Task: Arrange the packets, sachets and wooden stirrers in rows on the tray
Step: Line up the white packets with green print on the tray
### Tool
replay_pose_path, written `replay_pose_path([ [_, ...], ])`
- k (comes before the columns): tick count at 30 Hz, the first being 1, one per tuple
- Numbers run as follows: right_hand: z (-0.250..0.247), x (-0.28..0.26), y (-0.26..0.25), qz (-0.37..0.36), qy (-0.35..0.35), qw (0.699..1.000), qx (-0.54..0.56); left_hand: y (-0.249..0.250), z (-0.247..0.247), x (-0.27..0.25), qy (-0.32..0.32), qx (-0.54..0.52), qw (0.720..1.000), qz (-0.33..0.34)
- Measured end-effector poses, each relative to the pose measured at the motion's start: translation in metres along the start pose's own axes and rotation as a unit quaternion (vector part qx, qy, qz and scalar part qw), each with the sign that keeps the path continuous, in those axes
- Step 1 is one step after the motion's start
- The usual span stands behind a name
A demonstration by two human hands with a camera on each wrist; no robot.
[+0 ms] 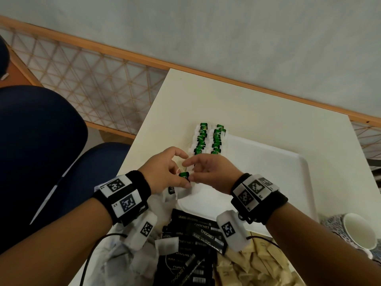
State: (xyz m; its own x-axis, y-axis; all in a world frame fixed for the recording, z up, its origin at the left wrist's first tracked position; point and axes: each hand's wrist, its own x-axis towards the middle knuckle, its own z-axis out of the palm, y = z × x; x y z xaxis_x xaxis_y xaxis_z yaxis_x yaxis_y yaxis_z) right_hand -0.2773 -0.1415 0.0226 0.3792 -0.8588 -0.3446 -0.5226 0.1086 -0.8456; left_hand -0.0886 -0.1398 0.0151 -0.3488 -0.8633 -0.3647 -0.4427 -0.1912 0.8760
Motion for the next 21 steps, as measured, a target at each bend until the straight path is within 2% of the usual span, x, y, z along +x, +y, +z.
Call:
replay_pose_path([
  [5, -0.005, -0.009, 0.008, 0.008, 0.011, 0.997, -0.077, -0.002, 0.002, -0.003, -0.049, 0.028, 0.998, -0.011],
  [12, -0.021, -0.018, 0.038, 0.056, 0.024, 0.975, -0.213, -0.008, -0.011, -0.003, -0.028, 0.055, 0.998, -0.023],
  [21, -0.035, -0.010, 0.055, 0.101, 0.144, 0.967, -0.181, -0.003, -0.017, 0.004, 0.023, 0.067, 0.997, -0.001],
])
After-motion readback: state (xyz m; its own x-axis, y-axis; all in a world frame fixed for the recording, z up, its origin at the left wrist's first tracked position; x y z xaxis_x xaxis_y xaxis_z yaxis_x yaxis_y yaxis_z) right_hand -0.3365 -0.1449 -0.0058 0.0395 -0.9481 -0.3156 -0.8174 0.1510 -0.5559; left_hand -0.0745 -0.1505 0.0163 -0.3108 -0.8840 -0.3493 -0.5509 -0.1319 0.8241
